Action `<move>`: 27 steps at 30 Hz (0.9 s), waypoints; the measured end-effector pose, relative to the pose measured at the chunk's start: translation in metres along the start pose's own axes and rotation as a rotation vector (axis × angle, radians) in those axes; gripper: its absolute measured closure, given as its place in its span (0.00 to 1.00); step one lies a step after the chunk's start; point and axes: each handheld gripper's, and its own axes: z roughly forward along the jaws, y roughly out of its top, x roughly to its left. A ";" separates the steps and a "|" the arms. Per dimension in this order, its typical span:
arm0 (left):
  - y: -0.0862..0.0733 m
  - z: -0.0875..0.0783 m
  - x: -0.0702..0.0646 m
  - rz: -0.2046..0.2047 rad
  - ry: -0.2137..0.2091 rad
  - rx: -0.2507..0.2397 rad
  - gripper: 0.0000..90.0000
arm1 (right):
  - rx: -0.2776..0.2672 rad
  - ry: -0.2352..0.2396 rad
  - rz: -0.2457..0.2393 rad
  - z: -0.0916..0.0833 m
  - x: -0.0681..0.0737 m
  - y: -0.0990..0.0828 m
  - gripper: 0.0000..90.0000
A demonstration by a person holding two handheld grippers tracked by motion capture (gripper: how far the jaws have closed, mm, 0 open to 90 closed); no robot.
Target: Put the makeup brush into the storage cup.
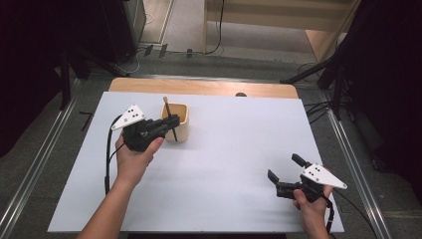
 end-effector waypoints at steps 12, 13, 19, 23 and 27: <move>0.019 0.005 0.008 0.021 0.018 -0.014 0.93 | 0.002 -0.002 -0.003 0.001 0.000 -0.001 0.00; 0.020 0.005 0.009 0.023 0.020 -0.011 0.93 | 0.002 -0.001 -0.003 0.001 0.000 -0.001 0.00; 0.025 0.012 0.016 0.022 0.035 -0.013 0.93 | 0.003 0.000 -0.003 0.001 0.000 -0.001 0.00; 0.027 0.017 0.020 0.026 0.046 -0.011 0.93 | 0.003 0.001 -0.004 0.001 0.000 -0.001 0.00; 0.028 0.021 0.027 0.012 0.060 -0.020 0.93 | 0.004 0.000 -0.003 0.001 0.000 -0.001 0.00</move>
